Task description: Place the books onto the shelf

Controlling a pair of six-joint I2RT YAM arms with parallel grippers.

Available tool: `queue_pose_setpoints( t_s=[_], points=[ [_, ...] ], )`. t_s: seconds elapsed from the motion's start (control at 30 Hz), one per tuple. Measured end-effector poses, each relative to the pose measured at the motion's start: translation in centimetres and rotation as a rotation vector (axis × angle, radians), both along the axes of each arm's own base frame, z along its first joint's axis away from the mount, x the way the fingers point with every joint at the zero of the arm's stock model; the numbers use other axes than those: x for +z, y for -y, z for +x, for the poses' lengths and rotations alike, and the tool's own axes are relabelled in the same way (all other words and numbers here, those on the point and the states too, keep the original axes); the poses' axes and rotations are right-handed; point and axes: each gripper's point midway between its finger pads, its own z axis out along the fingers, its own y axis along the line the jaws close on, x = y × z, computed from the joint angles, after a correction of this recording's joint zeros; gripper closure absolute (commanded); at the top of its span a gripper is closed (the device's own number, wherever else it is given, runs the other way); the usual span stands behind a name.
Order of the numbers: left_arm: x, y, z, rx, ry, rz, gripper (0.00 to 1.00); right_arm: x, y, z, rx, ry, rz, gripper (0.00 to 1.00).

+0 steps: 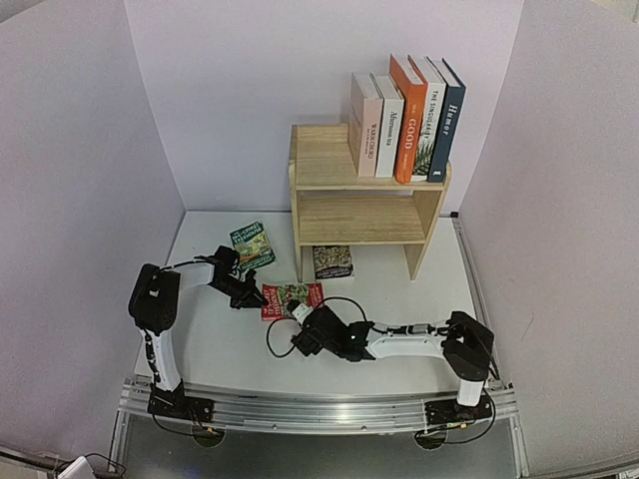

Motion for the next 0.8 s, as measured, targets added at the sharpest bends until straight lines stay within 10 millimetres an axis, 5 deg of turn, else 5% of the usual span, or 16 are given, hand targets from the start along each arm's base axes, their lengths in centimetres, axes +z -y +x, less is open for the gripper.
queue_pose_setpoints(
  t_s=[0.13, 0.43, 0.57, 0.73, 0.8],
  points=[
    [0.1, 0.1, 0.0, 0.000, 0.001, -0.006, 1.00, -1.7, -3.4, -0.7, 0.170, 0.208, -0.203, 0.06],
    [0.2, 0.2, 0.0, -0.002, -0.001, -0.016, 1.00, -5.6, -4.6, 5.1, 0.256, 0.587, -0.591, 0.19],
    [0.2, 0.2, 0.0, -0.003, -0.002, -0.018, 1.00, -5.7, -4.9, 6.4, 0.261, 0.664, -0.657, 0.40],
    [0.3, 0.2, 0.0, -0.003, -0.002, -0.019, 1.00, -6.5, -5.0, 7.7, 0.260, 0.699, -0.704, 0.93],
    [0.4, 0.3, 0.1, -0.002, 0.004, -0.029, 1.00, -6.7, -5.0, 7.9, 0.272, 0.706, -0.729, 1.00]
  ],
)
